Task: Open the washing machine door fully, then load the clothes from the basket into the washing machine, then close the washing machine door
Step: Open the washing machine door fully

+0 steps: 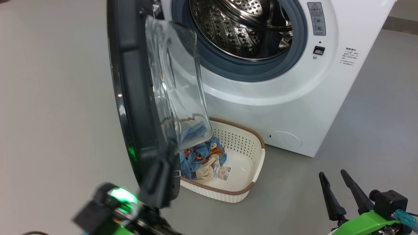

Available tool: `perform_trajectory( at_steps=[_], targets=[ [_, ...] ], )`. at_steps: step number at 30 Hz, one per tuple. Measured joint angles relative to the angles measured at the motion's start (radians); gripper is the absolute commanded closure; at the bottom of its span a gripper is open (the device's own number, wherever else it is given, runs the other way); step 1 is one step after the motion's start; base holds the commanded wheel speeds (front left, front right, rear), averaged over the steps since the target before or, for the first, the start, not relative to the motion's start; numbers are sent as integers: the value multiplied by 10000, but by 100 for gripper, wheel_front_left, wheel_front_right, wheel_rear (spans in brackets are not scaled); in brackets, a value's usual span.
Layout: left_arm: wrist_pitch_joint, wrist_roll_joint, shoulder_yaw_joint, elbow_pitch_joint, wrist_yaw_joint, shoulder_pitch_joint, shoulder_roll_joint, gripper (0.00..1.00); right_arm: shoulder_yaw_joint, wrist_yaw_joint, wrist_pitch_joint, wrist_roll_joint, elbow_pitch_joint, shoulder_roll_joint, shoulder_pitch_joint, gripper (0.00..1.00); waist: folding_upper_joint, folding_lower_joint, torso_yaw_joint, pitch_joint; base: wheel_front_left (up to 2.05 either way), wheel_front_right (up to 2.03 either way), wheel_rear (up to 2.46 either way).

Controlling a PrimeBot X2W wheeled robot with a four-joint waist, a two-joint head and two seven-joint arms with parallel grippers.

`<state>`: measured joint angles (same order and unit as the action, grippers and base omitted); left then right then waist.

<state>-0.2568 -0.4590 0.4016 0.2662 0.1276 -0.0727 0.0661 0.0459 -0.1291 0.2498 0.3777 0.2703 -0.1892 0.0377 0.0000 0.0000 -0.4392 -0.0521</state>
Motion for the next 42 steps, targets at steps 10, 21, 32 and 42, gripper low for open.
perform_trajectory(
  at_steps=[10, 21, 32, 42],
  targets=[
    [2, -729, 646, -2148, 0, 26, -23, 100, 59, 0, 0, -58, -8, -6, 5, 0, 0, 0, 70, -174, 0, 0, 0],
    [2, -1162, -119, -3647, 17, -479, -35, 100, 61, 0, 0, -56, -8, -12, 7, 0, 0, 1, 100, -210, 0, 0, 0],
    [4, -941, -1317, -3933, 17, -533, -15, 100, 73, 0, 0, -58, -23, -8, 7, 0, 0, 0, 50, -197, 0, 0, 0],
    [2, -493, -3114, -4194, 19, -325, 2, 100, 98, 0, 0, -58, -67, 4, 7, 0, 0, 1, -29, -281, 0, 0, 0]
  ],
)
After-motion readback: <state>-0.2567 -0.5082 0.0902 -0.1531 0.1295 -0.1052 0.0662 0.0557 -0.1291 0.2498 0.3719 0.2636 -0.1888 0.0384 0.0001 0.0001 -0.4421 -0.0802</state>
